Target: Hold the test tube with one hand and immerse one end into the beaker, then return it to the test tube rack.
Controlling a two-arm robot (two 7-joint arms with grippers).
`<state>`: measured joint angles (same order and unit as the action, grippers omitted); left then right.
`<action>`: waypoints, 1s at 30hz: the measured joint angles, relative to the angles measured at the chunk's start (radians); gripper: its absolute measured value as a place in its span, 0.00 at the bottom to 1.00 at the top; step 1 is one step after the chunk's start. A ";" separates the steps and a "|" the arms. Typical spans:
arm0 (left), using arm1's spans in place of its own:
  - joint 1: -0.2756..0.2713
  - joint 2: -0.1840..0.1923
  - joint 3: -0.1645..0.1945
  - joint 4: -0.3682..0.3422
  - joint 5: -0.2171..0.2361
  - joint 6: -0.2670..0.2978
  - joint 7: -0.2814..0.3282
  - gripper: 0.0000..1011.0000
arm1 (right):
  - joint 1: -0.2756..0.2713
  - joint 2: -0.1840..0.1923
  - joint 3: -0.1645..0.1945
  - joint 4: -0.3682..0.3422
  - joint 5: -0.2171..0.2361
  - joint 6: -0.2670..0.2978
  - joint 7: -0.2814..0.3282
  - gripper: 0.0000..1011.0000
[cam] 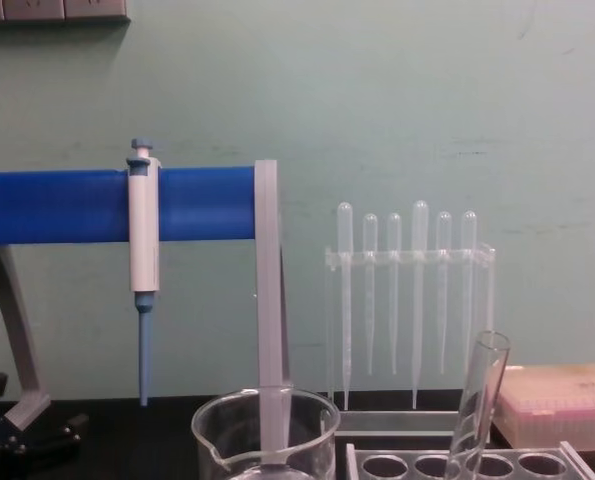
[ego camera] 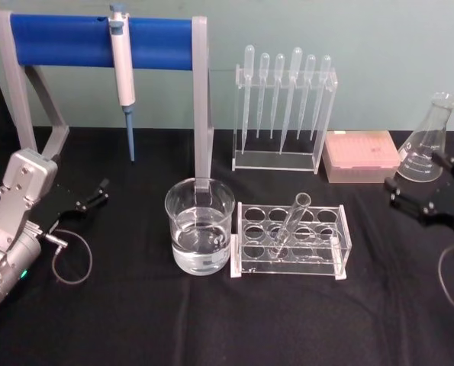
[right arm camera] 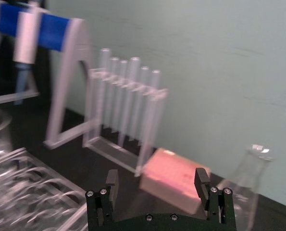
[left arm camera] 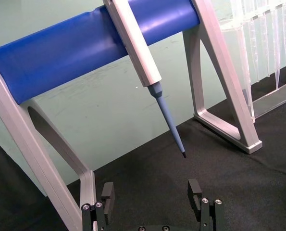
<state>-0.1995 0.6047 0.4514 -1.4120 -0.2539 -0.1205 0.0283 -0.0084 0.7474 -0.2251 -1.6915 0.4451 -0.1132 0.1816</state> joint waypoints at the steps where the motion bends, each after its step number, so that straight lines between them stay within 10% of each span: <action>1: 0.000 0.000 0.000 0.000 0.000 0.000 0.000 0.99 | -0.010 0.010 0.004 -0.006 0.009 -0.006 0.023 0.99; 15: 0.000 0.000 0.000 0.000 0.000 0.000 0.000 0.99 | -0.073 0.077 -0.027 -0.004 0.071 -0.089 0.332 0.99; 30: 0.000 0.000 0.000 0.000 0.000 0.000 0.000 0.99 | 0.030 -0.009 -0.101 0.035 0.039 -0.084 0.471 0.99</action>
<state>-0.1995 0.6047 0.4513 -1.4120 -0.2539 -0.1205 0.0283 0.0217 0.7381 -0.3257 -1.6560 0.4843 -0.1974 0.6522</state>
